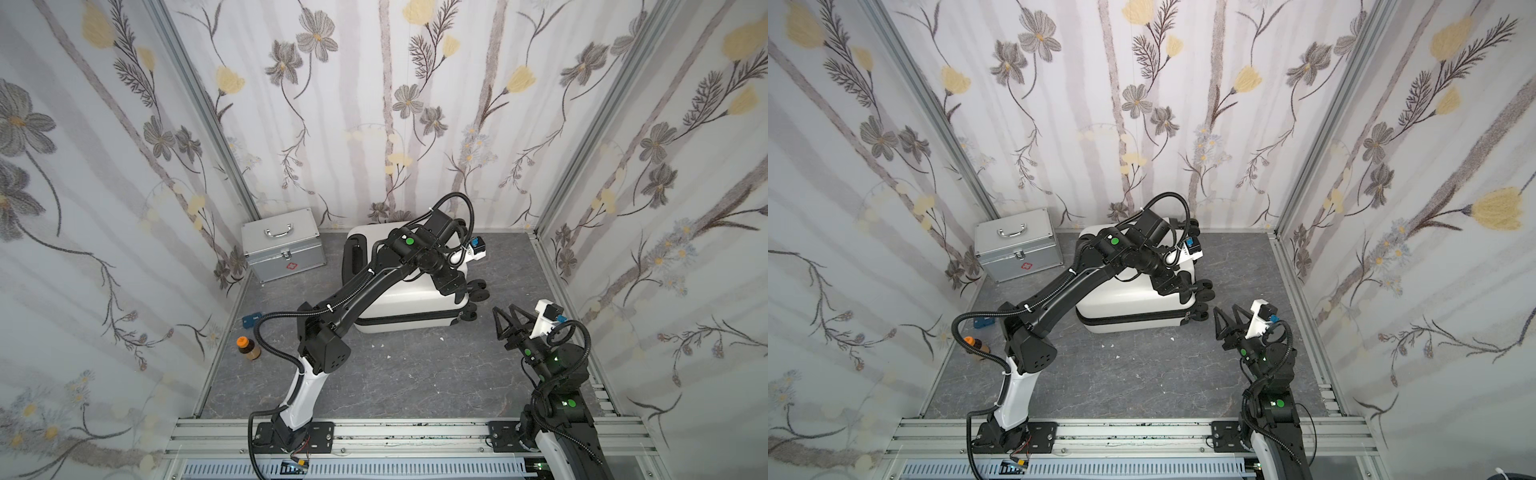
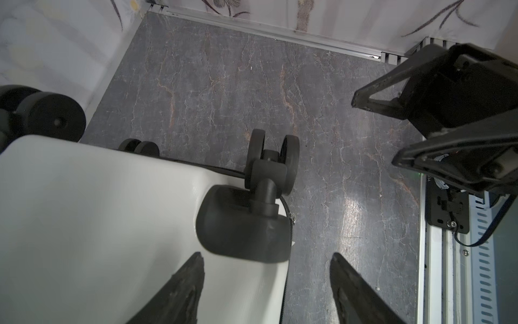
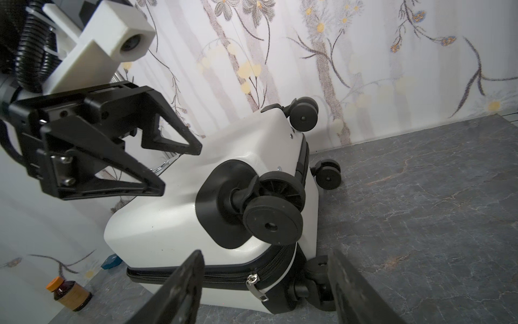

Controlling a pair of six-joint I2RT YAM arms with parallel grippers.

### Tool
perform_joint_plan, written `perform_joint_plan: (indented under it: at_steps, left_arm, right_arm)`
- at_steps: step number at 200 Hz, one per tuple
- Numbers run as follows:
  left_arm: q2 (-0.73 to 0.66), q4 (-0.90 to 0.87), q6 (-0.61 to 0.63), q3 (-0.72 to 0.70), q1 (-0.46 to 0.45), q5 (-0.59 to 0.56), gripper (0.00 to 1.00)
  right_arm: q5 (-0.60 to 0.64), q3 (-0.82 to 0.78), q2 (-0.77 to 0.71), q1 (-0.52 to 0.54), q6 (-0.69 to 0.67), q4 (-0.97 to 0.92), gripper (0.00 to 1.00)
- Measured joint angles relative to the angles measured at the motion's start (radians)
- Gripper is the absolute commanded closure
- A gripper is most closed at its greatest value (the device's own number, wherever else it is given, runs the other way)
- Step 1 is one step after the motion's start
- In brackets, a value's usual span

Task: Open the suitcase zippers
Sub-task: Pick up the suitcase from the center of the board.

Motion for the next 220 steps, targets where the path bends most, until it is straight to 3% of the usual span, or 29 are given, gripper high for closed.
perform_joint_plan:
  at_steps: [33, 70, 123, 149, 184, 220]
  left_arm:
    - [0.102, -0.041, 0.030, 0.121, -0.029, 0.006, 0.26]
    - [0.152, -0.044, 0.038, 0.142, -0.043, -0.008, 0.26]
    - [0.238, 0.072, -0.012, 0.175, -0.072, -0.055, 0.27]
    - [0.299, 0.103, -0.018, 0.234, -0.078, -0.076, 0.32]
    - [0.331, 0.118, 0.027, 0.259, -0.090, -0.151, 0.29]
    - [0.340, 0.056, 0.108, 0.279, -0.113, -0.272, 0.37]
  right_arm:
    - [-0.031, -0.016, -0.011, 0.000, 0.014, 0.021, 0.29]
    - [-0.050, -0.024, -0.013, 0.000, 0.013, 0.021, 0.30]
    - [-0.061, -0.036, -0.037, 0.000, 0.010, 0.016, 0.30]
    - [-0.060, -0.037, -0.058, 0.000, 0.002, 0.010, 0.30]
    - [-0.060, -0.037, -0.082, 0.000, -0.005, -0.006, 0.30]
    - [-0.052, -0.037, -0.090, 0.000, -0.016, -0.031, 0.30]
